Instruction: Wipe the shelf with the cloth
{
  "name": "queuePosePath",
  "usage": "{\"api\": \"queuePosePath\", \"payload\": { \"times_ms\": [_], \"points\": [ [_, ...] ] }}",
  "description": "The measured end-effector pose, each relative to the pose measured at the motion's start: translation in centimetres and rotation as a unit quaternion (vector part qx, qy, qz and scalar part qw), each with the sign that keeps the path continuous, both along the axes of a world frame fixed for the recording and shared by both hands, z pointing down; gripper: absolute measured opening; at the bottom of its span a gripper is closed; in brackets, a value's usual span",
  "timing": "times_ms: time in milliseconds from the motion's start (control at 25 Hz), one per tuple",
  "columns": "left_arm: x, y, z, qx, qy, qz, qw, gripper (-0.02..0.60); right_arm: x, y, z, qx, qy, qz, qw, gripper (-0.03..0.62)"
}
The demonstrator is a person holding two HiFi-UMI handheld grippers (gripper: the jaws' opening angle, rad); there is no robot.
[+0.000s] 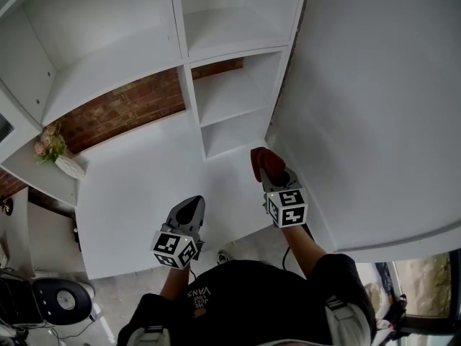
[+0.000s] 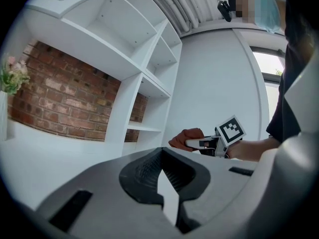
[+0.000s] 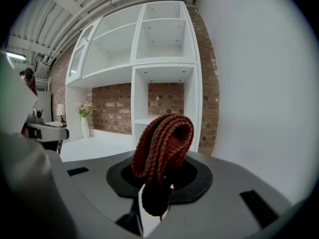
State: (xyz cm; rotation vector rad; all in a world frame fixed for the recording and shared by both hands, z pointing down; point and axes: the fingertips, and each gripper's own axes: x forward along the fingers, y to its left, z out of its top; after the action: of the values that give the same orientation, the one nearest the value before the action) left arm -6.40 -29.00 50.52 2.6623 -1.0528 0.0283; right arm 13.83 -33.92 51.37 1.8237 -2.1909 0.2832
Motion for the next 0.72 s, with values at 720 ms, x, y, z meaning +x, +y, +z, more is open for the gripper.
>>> {"api": "queuePosePath", "payload": {
  "times_ms": [720],
  "points": [
    [8.4,4.1,-0.3,0.011,-0.007,-0.018,0.9998,0.006,7.3,9.4,1.8,-0.015,-0.019,-0.036,0.999,0.094]
  ]
}}
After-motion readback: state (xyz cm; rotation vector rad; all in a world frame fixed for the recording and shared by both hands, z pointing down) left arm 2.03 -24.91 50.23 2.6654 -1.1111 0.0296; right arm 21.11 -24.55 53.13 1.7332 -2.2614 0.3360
